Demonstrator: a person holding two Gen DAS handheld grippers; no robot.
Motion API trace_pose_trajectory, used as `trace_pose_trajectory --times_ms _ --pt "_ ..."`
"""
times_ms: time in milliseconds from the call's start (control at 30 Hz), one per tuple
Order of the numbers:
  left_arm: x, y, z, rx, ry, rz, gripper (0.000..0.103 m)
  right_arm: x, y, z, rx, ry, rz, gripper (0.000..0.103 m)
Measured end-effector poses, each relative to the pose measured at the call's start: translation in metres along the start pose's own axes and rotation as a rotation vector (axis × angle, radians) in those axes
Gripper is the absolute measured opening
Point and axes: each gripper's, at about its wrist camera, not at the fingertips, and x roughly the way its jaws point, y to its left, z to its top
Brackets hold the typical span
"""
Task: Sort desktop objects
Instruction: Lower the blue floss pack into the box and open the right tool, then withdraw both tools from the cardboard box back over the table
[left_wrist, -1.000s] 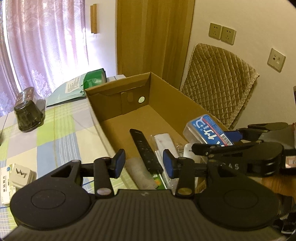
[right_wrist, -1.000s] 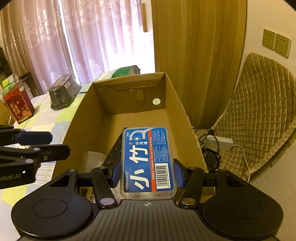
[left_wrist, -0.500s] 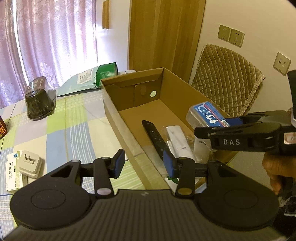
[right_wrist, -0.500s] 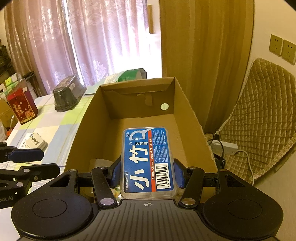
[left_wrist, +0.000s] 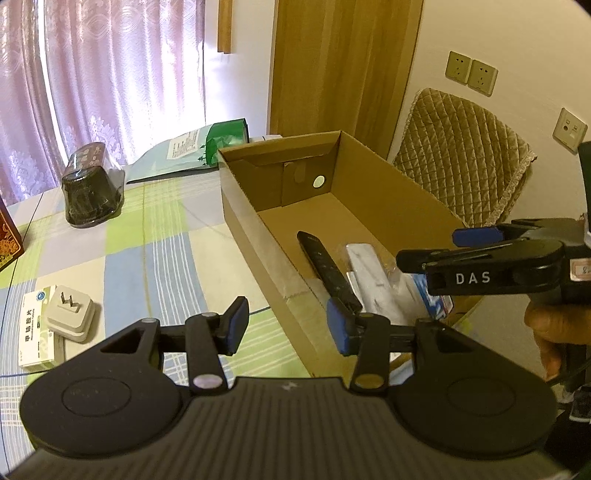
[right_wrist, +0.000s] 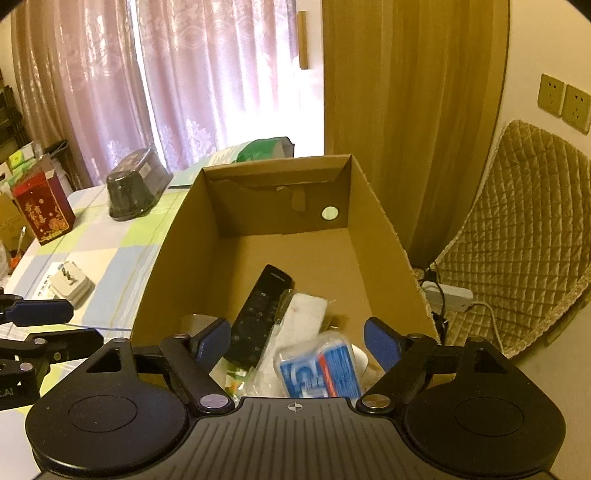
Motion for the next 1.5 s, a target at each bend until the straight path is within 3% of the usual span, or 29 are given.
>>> trace_pose_trajectory --times_ms 1100,1500 --pt "-0.065 0.047 -0.029 -0.085 -0.036 0.069 0.045 -0.042 0.041 0.002 -0.052 -0.004 0.024 0.082" --pt "-0.099 0.090 -0.063 -0.134 -0.032 0.155 0.052 -0.067 0.087 0.005 -0.081 -0.050 0.111 0.082"
